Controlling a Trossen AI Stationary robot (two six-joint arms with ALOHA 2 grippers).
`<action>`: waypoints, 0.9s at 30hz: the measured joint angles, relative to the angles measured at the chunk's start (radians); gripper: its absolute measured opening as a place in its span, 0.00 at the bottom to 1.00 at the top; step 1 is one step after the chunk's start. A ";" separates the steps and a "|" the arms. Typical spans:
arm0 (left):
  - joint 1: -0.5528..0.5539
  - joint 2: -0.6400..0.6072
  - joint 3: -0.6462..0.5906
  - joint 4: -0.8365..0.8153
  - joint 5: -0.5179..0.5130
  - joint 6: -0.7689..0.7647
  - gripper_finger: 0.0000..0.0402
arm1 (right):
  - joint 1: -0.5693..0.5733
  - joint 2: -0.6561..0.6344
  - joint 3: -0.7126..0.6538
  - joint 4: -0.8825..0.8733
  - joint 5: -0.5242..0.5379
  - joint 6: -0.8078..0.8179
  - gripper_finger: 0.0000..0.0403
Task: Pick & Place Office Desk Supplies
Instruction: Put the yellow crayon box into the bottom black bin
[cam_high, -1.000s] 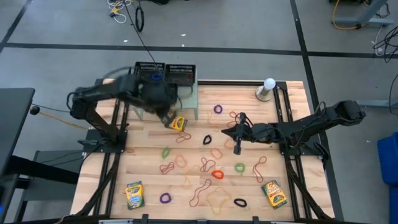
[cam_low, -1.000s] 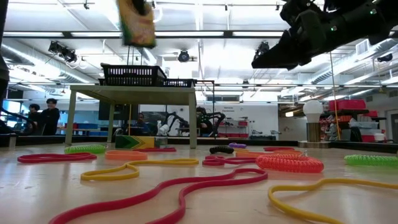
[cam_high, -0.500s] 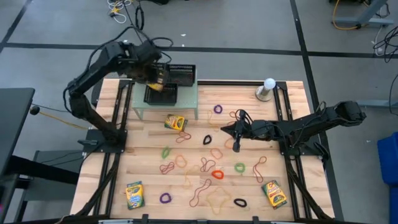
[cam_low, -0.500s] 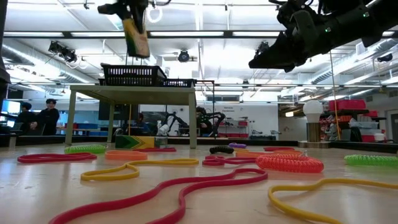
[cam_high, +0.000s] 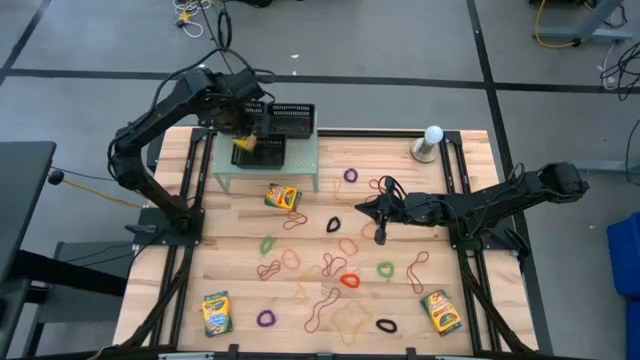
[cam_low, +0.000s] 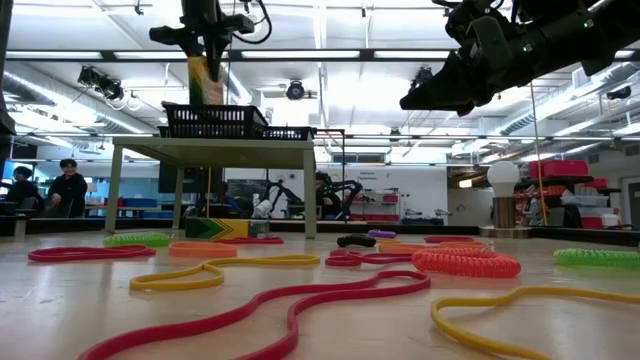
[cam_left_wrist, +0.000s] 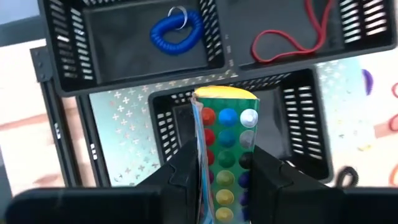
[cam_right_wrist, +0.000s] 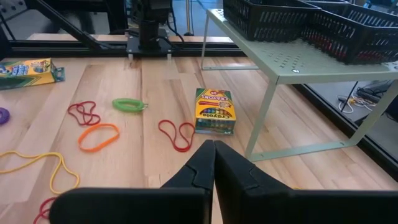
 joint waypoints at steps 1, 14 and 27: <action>0.000 0.000 -0.008 -0.001 -0.001 -0.003 0.23 | 0.000 0.000 0.000 0.000 0.000 0.000 0.03; 0.012 0.000 -0.098 0.045 0.045 -0.008 0.23 | 0.000 0.000 0.000 0.008 0.001 -0.006 0.03; 0.011 0.000 -0.099 0.046 0.019 0.005 0.23 | 0.000 0.000 0.000 0.007 0.004 -0.009 0.03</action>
